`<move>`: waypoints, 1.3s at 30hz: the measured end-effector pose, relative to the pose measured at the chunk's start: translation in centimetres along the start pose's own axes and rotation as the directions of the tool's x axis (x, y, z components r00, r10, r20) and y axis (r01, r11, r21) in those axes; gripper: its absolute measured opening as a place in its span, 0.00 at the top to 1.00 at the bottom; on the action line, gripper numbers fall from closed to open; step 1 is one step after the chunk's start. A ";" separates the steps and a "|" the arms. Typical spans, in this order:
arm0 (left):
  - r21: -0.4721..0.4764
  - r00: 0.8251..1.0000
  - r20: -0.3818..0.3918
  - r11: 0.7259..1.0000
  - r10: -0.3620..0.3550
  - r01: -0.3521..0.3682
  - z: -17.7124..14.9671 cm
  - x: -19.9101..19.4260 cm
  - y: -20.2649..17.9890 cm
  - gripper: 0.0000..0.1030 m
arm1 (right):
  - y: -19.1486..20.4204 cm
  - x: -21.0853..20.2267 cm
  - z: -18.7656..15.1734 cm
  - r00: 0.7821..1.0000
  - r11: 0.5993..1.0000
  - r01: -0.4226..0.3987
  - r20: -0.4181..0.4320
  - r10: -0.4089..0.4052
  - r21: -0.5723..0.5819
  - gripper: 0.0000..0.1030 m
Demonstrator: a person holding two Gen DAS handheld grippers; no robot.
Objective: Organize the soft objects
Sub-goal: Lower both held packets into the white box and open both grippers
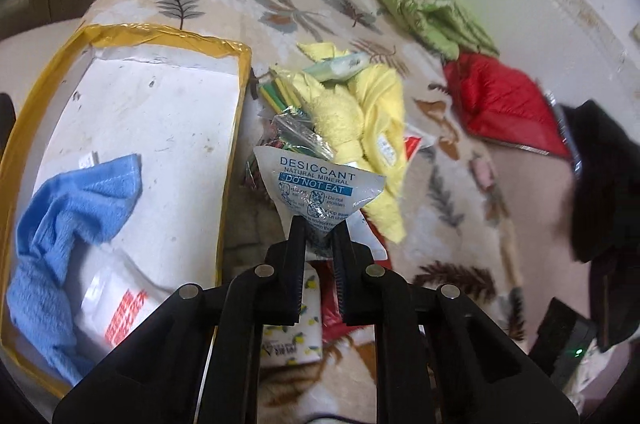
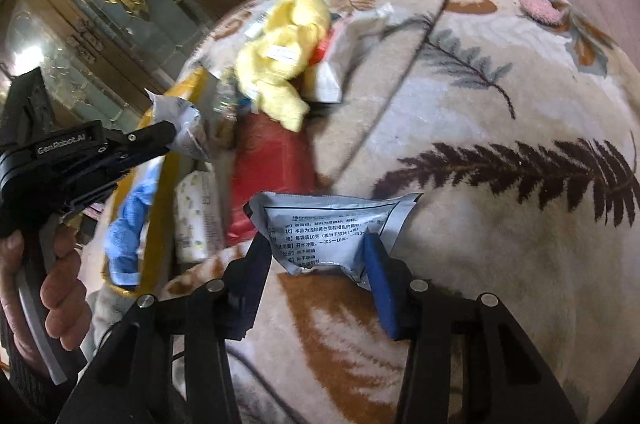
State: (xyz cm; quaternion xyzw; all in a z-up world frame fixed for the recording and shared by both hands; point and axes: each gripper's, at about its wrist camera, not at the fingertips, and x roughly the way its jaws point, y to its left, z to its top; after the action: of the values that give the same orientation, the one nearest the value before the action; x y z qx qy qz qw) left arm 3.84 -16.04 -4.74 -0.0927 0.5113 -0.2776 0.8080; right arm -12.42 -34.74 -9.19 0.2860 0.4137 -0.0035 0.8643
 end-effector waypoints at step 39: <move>-0.094 0.991 0.006 0.986 0.136 -0.134 1.0 -9.2 16.5 0.90 | 21.6 10.0 1.5 0.987 0.882 -0.059 -0.158 -0.017 -0.467 0.54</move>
State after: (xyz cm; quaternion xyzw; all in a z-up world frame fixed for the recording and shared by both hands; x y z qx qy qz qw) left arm 7.55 2.54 -4.32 -0.0974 0.5238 -0.1974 0.8229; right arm 0.46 -15.10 -5.05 0.0716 0.4659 0.1289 0.8725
